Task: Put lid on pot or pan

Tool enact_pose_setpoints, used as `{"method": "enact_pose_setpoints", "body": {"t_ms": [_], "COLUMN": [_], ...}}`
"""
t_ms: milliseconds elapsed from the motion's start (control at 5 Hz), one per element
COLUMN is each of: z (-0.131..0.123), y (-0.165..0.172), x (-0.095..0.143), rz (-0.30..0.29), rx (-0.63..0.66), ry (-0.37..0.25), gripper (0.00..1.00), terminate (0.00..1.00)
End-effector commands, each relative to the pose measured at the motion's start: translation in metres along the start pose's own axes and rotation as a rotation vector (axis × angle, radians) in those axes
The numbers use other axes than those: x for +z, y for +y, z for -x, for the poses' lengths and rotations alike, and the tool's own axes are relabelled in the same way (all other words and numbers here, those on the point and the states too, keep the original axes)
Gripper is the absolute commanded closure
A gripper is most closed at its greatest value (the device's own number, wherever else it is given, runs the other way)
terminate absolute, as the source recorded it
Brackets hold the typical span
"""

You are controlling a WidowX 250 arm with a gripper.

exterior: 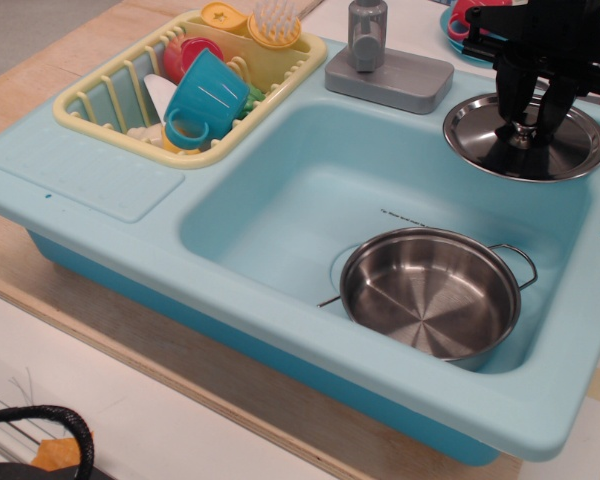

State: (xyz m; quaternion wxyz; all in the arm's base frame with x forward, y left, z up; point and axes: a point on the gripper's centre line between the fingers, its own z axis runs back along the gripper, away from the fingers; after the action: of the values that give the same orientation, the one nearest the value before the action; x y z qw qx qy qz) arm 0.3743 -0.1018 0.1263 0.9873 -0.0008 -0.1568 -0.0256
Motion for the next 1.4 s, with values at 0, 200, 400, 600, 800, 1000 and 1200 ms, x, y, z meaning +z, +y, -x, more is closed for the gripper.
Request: {"method": "enact_pose_setpoints", "body": {"t_ms": [0, 200, 400, 600, 800, 1000, 1200], "z": [-0.006, -0.005, 0.012, 0.038, 0.056, 0.07, 0.084], "y": [0.003, -0.002, -0.003, 0.0, -0.004, -0.005, -0.008], "x": [0.024, 0.04, 0.051, 0.054, 0.054, 0.055, 0.061], "rz": [0.02, 0.003, -0.026, -0.036, -0.043, -0.05, -0.068], "rx": [-0.002, 0.005, 0.056, 0.112, 0.139, 0.191, 0.227], "ry": [-0.034, -0.005, 0.022, 0.043, 0.061, 0.072, 0.075], "gripper": [1.0, 1.0, 1.0, 1.0, 1.0, 1.0, 1.0], "terminate": [0.0, 0.0, 0.0, 0.0, 0.0, 0.0, 0.0]}}
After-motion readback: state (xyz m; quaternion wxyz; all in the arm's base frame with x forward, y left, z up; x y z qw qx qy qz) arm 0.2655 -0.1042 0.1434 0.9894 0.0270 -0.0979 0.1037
